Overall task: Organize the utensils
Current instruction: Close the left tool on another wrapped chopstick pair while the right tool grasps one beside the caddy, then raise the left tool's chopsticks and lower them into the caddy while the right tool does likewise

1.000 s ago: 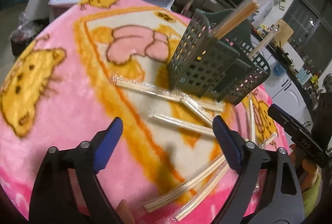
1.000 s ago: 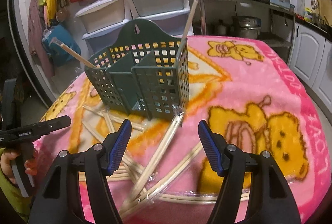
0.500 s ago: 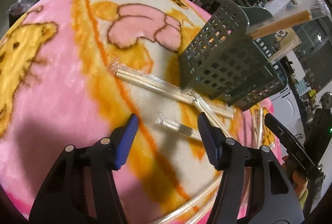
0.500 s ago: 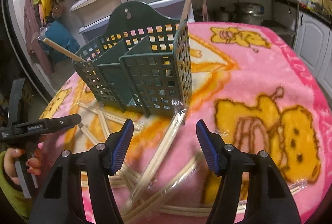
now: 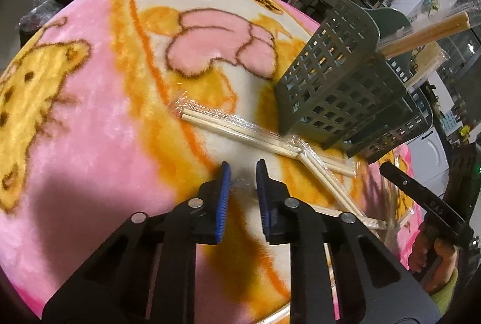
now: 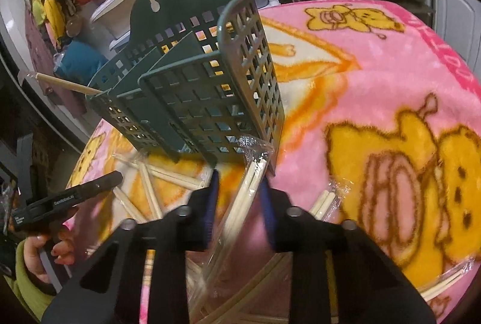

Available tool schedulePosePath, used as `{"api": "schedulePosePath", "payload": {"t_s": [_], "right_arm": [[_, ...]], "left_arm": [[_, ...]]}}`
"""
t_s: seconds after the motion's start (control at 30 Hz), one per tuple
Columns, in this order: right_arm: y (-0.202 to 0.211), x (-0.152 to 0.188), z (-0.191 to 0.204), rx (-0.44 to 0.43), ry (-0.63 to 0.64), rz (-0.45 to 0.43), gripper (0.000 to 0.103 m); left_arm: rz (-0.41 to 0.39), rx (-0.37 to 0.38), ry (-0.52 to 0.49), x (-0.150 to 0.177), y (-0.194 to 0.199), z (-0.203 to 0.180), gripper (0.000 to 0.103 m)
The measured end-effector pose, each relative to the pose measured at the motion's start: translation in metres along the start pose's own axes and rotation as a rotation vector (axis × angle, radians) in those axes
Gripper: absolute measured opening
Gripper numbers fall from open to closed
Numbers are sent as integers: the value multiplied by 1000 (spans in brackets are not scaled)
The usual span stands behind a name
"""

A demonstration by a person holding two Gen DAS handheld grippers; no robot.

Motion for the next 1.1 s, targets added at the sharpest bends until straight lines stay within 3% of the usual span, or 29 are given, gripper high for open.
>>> {"api": "schedulePosePath", "payload": {"t_s": [0.17,0.37,0.43,0.67,1.1], "right_arm": [[13,3,1,-17,1,-46,12],[42,7,8,-38,11,-124,11],[53,8,12,-45,19,-151,10],[96,10,35,-42,81,-260,8],[149,11,59,-25,152,-404,6]], "left_arm": [[-27,34,-13,2,9,-2,8],[-135,46,-60,3,44,-17,6],[-163,82,-71,3,58,-24,6],[-249,127,-162,2,95,-67,5],[-331,191,-298,-5,137,-131,3]]}}
Point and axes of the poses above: each gripper's, at about its wrist camera, not at the fingertips, and y roughly against the way its jaws point, z to its left, x to its underside, the point moved 5 cm from there along -y, roughly the way its jaws point, and after that the axes turned 14 degrees about z, right-handed, at the moved point
